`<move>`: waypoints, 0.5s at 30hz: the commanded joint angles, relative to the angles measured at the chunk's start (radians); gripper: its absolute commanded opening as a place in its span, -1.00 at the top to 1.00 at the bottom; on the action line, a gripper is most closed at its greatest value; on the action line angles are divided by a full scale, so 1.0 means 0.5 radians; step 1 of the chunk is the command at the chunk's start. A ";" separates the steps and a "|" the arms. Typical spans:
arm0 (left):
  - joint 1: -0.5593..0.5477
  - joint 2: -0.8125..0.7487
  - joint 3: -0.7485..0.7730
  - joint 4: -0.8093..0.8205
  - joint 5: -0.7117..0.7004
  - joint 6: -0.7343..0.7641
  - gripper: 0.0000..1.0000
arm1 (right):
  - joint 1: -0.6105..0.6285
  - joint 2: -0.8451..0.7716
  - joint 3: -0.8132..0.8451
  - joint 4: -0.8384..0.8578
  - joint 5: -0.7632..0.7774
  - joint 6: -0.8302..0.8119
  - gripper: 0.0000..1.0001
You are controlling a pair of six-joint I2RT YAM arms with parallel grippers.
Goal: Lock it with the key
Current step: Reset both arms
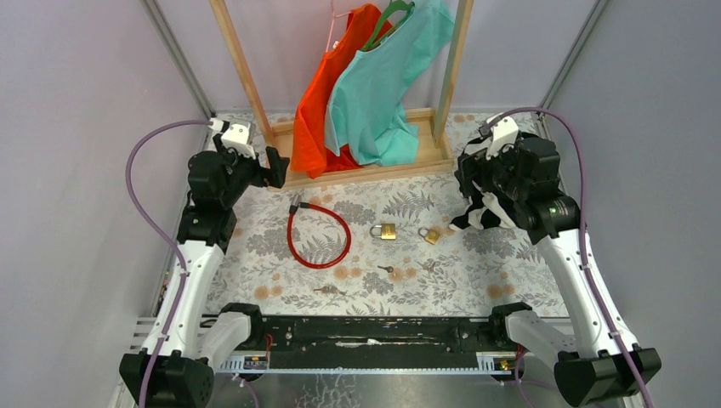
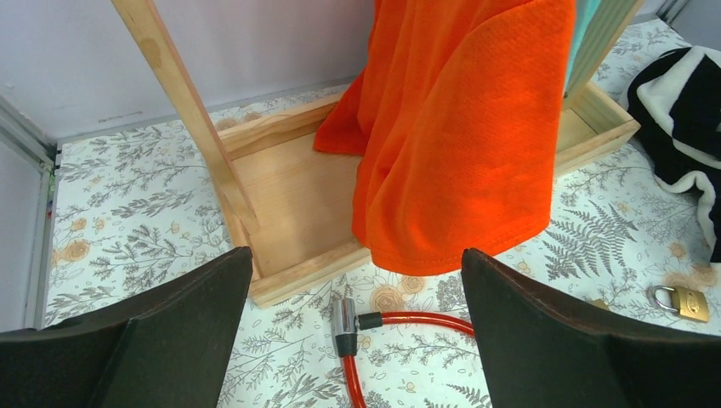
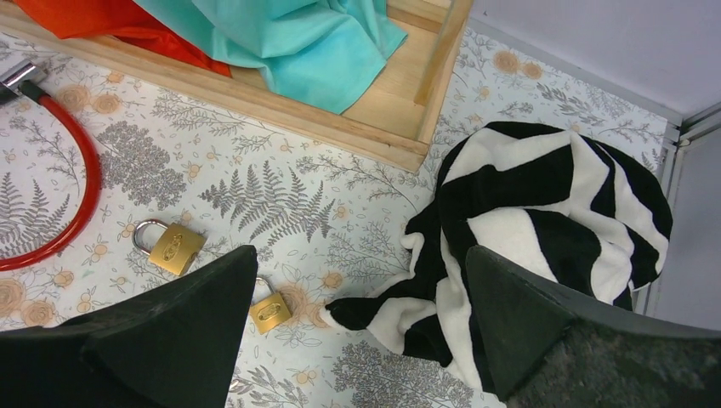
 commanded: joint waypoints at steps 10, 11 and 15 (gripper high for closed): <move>0.038 -0.032 0.115 -0.155 0.098 0.067 -1.00 | -0.128 -0.169 0.073 -0.034 -0.098 0.027 -0.98; 0.040 -0.030 0.123 -0.165 0.112 0.066 -1.00 | -0.130 -0.169 0.066 -0.034 -0.101 0.027 -0.98; 0.040 -0.026 0.132 -0.174 0.150 0.072 -1.00 | -0.138 -0.157 0.046 -0.023 -0.124 0.028 -0.98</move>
